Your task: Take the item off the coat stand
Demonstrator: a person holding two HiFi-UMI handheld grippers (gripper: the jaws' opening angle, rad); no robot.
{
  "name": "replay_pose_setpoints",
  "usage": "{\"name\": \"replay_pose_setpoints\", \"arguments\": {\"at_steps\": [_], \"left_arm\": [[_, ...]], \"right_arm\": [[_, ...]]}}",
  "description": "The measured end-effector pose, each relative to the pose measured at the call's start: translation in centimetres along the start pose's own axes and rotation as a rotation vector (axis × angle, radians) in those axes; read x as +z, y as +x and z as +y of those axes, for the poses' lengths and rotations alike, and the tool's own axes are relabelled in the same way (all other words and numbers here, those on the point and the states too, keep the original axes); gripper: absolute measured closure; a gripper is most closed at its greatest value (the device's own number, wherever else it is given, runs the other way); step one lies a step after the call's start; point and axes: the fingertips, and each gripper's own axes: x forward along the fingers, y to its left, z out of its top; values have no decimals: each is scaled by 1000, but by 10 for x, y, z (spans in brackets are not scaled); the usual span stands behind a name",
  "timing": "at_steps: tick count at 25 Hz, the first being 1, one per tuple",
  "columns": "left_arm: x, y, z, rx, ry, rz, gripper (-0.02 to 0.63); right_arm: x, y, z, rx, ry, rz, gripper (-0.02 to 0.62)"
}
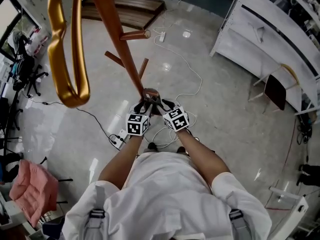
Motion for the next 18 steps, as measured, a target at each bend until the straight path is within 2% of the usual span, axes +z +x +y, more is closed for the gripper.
{"name": "replay_pose_setpoints", "arguments": {"at_steps": [3,6,9,14,18], "left_arm": [[-3,4,4,34,-7,14,446],[-6,6,10,56,-28,27,446],[-7,6,14,66,-36,30,448],[-6,4,11,46,-22,26,502],[-7,2,8,29,-45,20,508]], "right_arm": [[2,3,-1,9,-12,2,466],[7,3,-3,11,-27,0,519],[8,2,-1,22,-37,3,540],[9,-1,3,49,-31,-8,557],[10,-7,6,61,-30,-17,558]]}}
